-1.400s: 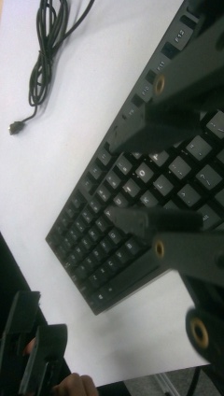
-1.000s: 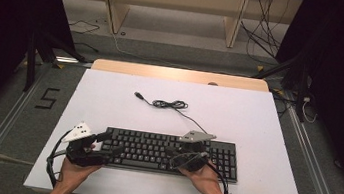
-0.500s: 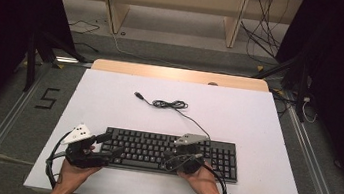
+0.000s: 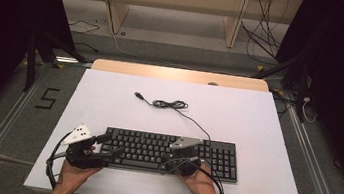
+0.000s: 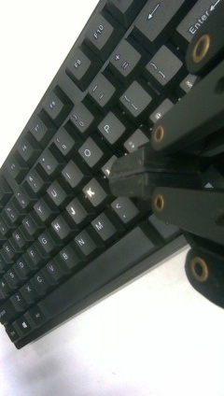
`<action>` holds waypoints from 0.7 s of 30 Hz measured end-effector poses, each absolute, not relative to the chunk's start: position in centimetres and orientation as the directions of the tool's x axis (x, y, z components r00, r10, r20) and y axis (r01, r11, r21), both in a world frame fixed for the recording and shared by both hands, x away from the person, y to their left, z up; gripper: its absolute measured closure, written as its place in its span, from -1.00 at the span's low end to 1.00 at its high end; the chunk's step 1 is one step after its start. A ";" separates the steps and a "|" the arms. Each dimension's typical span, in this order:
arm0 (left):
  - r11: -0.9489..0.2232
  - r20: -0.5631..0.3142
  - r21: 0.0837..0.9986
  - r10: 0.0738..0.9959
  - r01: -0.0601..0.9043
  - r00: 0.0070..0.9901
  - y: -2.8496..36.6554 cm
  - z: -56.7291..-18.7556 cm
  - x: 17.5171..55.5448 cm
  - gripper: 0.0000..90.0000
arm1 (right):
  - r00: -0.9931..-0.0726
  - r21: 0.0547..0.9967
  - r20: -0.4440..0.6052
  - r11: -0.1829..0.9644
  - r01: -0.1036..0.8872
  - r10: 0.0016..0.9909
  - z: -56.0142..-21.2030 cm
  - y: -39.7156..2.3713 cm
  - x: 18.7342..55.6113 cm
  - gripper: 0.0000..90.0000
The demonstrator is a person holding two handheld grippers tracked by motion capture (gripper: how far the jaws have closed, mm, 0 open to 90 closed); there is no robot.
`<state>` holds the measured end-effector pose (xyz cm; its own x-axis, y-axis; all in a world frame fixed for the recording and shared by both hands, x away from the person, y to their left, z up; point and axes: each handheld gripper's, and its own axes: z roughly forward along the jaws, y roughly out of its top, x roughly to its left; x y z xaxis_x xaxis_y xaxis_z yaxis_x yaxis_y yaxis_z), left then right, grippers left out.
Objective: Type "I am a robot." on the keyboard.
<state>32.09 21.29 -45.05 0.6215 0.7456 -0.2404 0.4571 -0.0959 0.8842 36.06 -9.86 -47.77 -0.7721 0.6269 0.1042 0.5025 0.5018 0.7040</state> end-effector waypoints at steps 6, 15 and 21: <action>-0.098 -0.238 0.884 0.748 0.457 0.620 21.4 -45.1 32.1 -0.45 | -0.766 0.705 0.107 0.495 0.508 0.633 -47.8 -9.8 36.0 1.00; -0.094 -0.240 0.884 0.750 0.458 0.616 21.4 -45.3 32.2 -0.45 | -0.755 0.765 0.145 0.411 0.495 0.639 -46.5 -11.1 36.0 0.78; -0.099 -0.235 0.885 0.749 0.456 0.619 21.3 -45.3 32.2 -0.45 | -0.738 0.800 0.168 0.347 0.489 0.653 -45.3 -12.9 35.7 0.39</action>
